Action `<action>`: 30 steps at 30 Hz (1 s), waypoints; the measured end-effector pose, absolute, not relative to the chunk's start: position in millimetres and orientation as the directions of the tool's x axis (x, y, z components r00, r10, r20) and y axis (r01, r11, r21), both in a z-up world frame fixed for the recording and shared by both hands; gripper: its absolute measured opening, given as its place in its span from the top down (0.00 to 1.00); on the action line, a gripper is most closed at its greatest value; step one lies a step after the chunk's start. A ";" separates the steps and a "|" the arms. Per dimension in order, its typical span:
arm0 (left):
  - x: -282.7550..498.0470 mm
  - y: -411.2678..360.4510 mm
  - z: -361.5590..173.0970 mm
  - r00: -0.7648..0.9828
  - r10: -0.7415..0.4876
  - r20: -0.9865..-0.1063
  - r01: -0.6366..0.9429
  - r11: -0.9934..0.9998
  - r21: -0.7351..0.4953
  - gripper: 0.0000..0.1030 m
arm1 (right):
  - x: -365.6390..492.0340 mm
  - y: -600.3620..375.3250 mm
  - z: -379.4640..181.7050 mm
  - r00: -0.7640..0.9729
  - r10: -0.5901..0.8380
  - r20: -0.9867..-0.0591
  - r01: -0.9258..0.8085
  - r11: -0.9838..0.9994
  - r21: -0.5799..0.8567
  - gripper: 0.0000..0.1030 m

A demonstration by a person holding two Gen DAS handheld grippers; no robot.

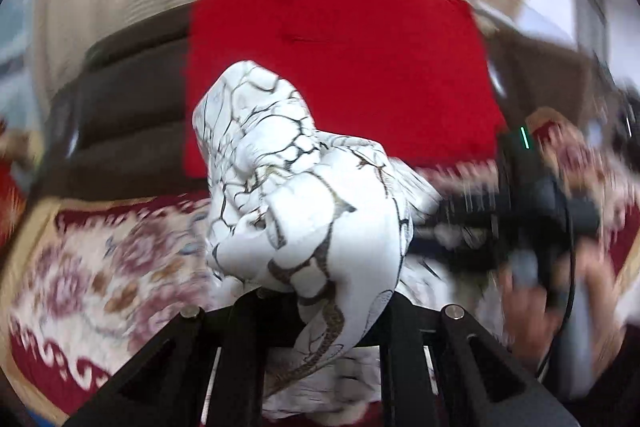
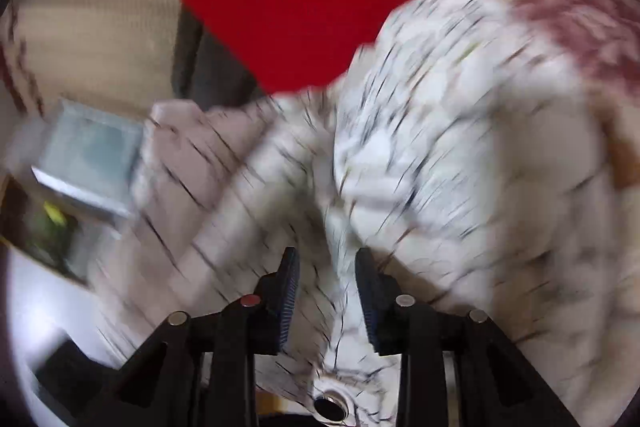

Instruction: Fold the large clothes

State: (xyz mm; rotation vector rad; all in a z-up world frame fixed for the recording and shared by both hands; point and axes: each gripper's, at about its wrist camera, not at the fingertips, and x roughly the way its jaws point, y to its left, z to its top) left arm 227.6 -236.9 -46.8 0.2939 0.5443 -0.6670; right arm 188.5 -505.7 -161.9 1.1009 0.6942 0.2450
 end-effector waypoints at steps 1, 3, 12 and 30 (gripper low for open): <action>218.8 -249.9 -56.5 0.636 -0.505 -0.584 0.682 0.721 0.120 0.86 | 183.3 -518.0 -165.5 0.784 0.519 -0.341 0.141 0.387 0.911 0.31; 207.7 -266.8 -75.7 0.607 -0.499 -0.619 0.716 0.680 0.155 0.86 | 179.0 -533.2 -175.7 0.794 0.570 -0.209 0.091 0.227 0.969 0.29; 200.1 -269.3 -94.0 0.592 -0.487 -0.642 0.733 0.656 0.179 0.86 | 204.1 -539.0 -179.1 0.774 0.620 -0.131 0.039 0.160 0.986 0.18; 162.6 -328.7 -72.8 0.511 -0.553 -0.657 0.819 0.545 0.179 0.85 | 192.1 -563.3 -118.2 0.857 0.389 -0.338 0.094 0.528 0.844 0.84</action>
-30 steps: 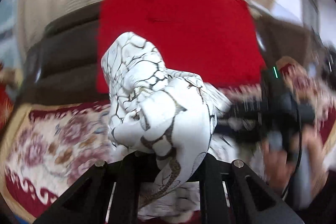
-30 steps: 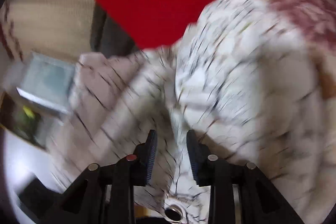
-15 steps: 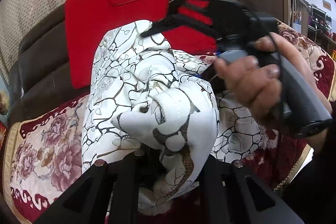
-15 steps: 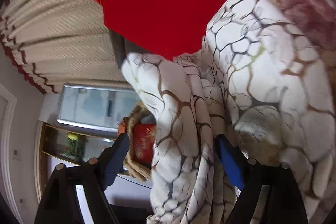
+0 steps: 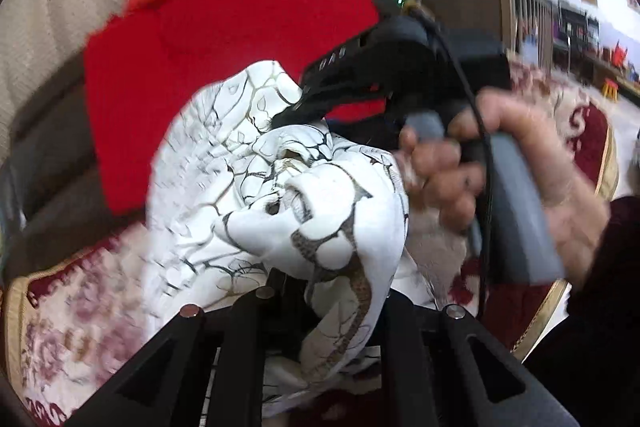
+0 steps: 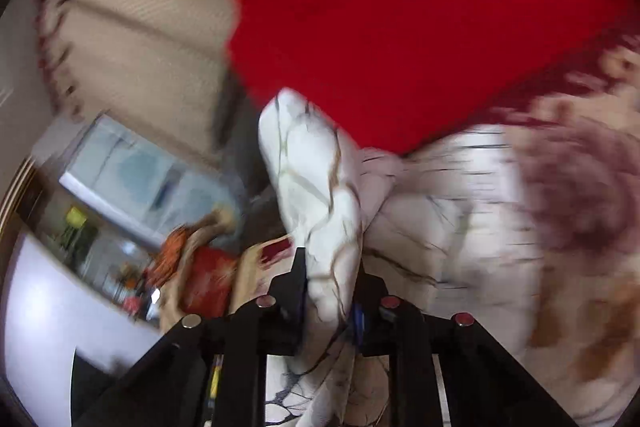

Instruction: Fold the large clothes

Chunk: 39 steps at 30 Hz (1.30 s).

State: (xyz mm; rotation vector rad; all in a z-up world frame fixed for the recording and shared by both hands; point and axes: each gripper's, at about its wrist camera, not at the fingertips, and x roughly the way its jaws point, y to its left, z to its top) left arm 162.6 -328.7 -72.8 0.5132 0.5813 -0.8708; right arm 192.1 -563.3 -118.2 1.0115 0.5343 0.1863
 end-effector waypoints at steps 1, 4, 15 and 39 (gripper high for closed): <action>165.8 -336.0 -86.4 0.493 -0.536 -0.685 0.820 0.551 0.158 0.84 | 193.3 -576.5 -134.2 0.850 0.360 -0.385 0.168 0.507 0.846 0.89; 155.0 -343.5 -106.1 0.512 -0.545 -0.664 0.828 0.518 0.214 0.83 | 192.0 -599.7 -169.2 0.819 0.391 -0.419 0.242 0.427 0.871 0.90; 159.0 -330.8 -110.3 0.483 -0.571 -0.664 0.850 0.489 0.198 0.82 | 156.6 -585.3 -88.0 0.925 0.250 -0.287 0.075 0.620 0.781 0.85; 115.5 -248.7 -85.5 0.425 -0.699 -0.575 0.904 0.365 0.224 0.42 | 242.0 -560.5 -135.4 0.702 0.288 -0.651 0.218 0.784 0.582 0.91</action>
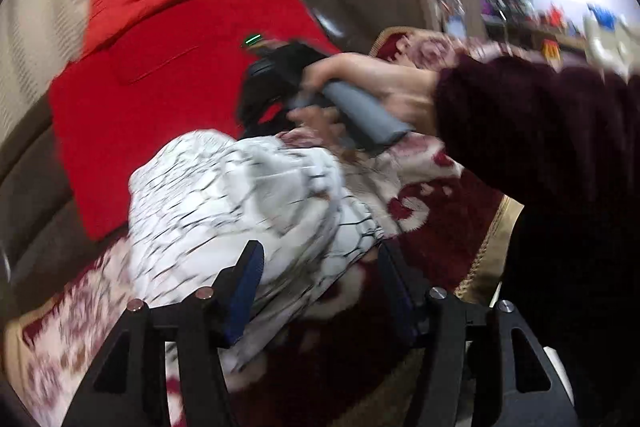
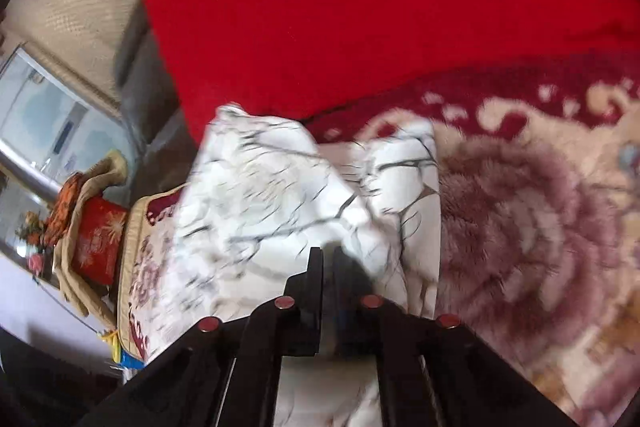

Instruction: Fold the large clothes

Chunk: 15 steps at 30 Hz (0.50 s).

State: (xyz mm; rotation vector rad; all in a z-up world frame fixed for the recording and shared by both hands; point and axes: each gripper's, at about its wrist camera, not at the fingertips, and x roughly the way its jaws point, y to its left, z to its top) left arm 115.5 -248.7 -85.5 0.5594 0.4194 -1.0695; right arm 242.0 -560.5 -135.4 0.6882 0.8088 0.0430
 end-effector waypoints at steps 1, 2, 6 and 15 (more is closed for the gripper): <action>122.9 -237.5 -76.9 0.431 -0.704 -0.564 0.897 0.399 0.187 0.42 | 228.0 -554.1 -120.1 0.726 0.281 -0.628 0.187 0.798 0.573 0.91; 132.2 -227.3 -69.1 0.441 -0.707 -0.553 0.887 0.436 0.149 0.39 | 216.4 -546.7 -110.0 0.741 0.285 -0.608 0.159 0.804 0.572 0.91; 190.4 -195.8 -52.9 0.538 -0.654 -0.531 0.783 0.621 0.028 0.31 | 177.4 -507.2 -74.8 0.777 0.370 -0.509 0.006 0.805 0.593 0.91; 257.7 -194.6 -109.5 0.572 -0.513 -0.640 0.617 0.783 -0.075 0.24 | 132.0 -432.6 -109.0 0.680 0.179 -0.711 0.167 0.906 0.388 0.98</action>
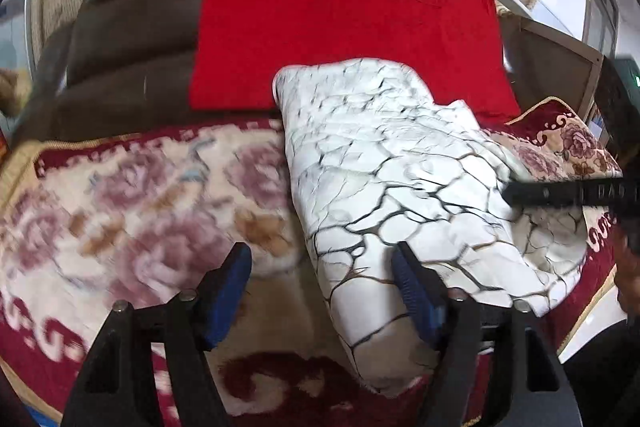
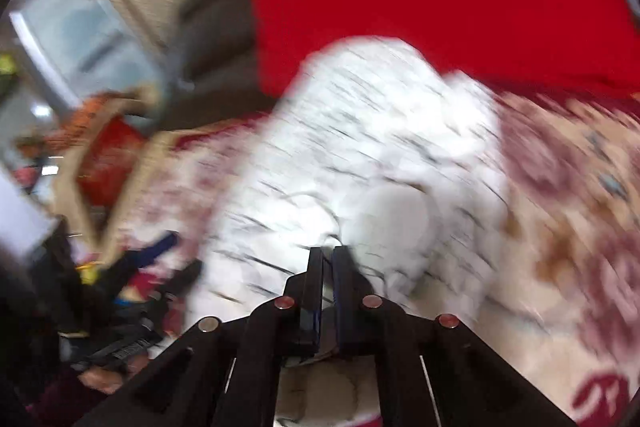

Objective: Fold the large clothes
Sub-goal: 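Smooth the folded coat bundle with the left gripper while the right gripper presses its edge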

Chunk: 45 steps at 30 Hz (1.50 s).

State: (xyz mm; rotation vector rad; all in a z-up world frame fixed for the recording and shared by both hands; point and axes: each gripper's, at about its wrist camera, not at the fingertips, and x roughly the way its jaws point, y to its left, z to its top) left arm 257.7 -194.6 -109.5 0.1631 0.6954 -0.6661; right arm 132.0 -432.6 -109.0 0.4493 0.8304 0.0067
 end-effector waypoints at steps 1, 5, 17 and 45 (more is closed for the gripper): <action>255.8 -193.0 -111.3 0.582 -0.512 -0.631 0.609 0.789 -0.078 0.23 | 126.4 -437.6 -120.6 0.680 0.175 -0.712 0.192 0.895 0.402 0.98; 254.3 -195.8 -110.6 0.616 -0.482 -0.623 0.613 0.790 -0.005 0.22 | 128.3 -453.4 -138.9 0.689 0.208 -0.694 0.226 0.849 0.478 0.99; 243.4 -201.2 -107.8 0.633 -0.473 -0.613 0.614 0.789 0.024 0.22 | 132.4 -453.7 -147.6 0.695 0.201 -0.690 0.253 0.831 0.496 0.99; 252.9 -203.1 -106.8 0.613 -0.492 -0.618 0.619 0.785 -0.011 0.21 | 209.9 -440.5 -125.9 0.600 0.157 -0.784 0.306 0.861 0.406 0.97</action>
